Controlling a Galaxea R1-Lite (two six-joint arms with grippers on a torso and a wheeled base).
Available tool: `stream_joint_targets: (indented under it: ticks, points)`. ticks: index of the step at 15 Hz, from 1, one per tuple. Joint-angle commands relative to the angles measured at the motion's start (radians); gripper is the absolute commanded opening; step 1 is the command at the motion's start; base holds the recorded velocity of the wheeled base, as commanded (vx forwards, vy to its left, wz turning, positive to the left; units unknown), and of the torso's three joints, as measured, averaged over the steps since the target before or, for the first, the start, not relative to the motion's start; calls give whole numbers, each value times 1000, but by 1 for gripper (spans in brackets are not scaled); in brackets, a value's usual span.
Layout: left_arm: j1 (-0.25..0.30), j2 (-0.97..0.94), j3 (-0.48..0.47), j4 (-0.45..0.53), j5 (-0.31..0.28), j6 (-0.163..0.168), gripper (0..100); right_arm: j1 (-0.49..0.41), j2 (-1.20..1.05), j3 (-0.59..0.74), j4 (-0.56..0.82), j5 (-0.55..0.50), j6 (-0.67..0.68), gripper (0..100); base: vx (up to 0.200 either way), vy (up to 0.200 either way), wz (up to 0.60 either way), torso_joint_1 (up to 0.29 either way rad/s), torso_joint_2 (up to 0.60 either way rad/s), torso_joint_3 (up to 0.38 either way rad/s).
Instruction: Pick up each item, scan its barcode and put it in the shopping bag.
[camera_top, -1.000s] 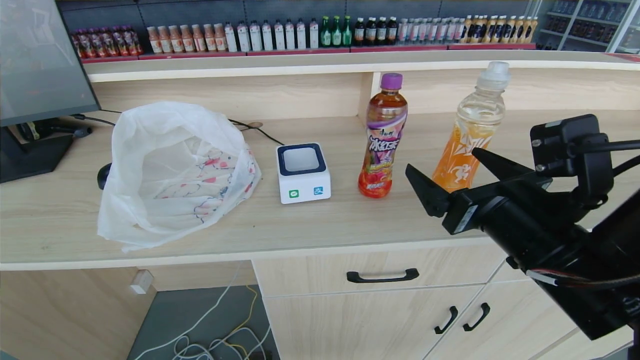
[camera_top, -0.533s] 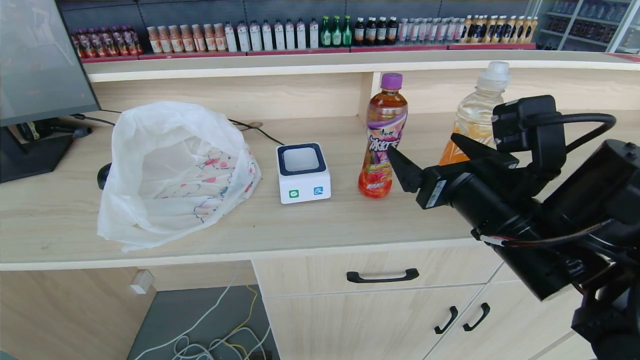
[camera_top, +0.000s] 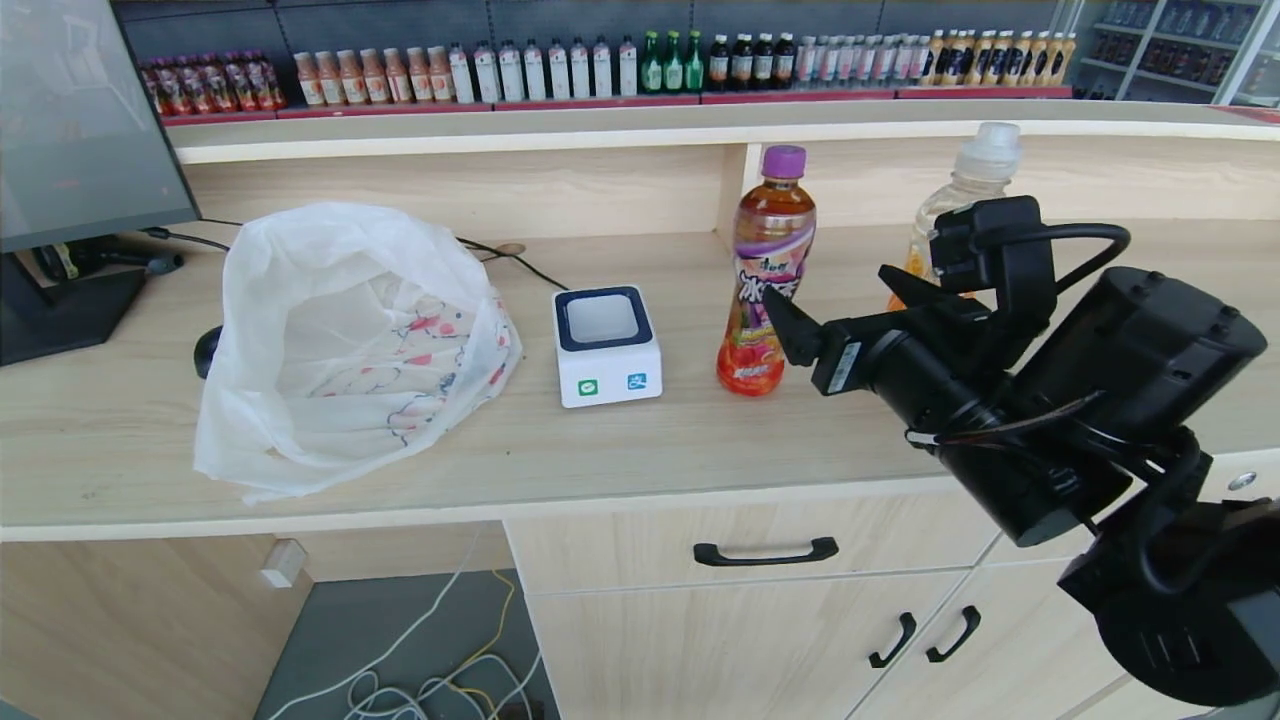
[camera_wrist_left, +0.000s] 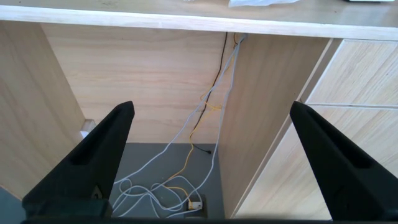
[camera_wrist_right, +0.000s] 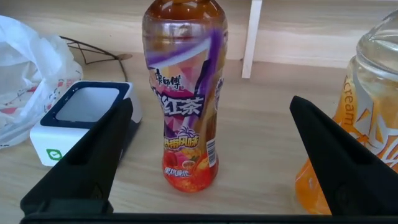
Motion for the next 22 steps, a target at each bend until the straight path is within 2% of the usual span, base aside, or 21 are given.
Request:
stream_joint_targets:
  ticks: [1, 7, 13, 17, 22]
  points:
    - [0, 0, 0, 0, -1, 0, 100, -4, 40, -21, 0, 4, -1, 100, 0, 0, 0, 0, 0, 0]
    - [0, 0, 0, 0, 0, 0, 100, -7, 129, -144, 6, 38, -1, 100, 0, 0, 0, 0, 0, 0]
    - [0, 0, 0, 0, 0, 0, 100, -21, 174, -185, 6, 44, 8, 100, 0, 0, 0, 0, 0, 0]
    - [0, 0, 0, 0, 0, 0, 100, -53, 217, -247, 7, 90, 8, 100, 0, 0, 0, 0, 0, 0]
    - [0, 0, 0, 0, 0, 0, 100, -61, 246, -342, 92, 95, 10, 100, 0, 0, 0, 0, 0, 0]
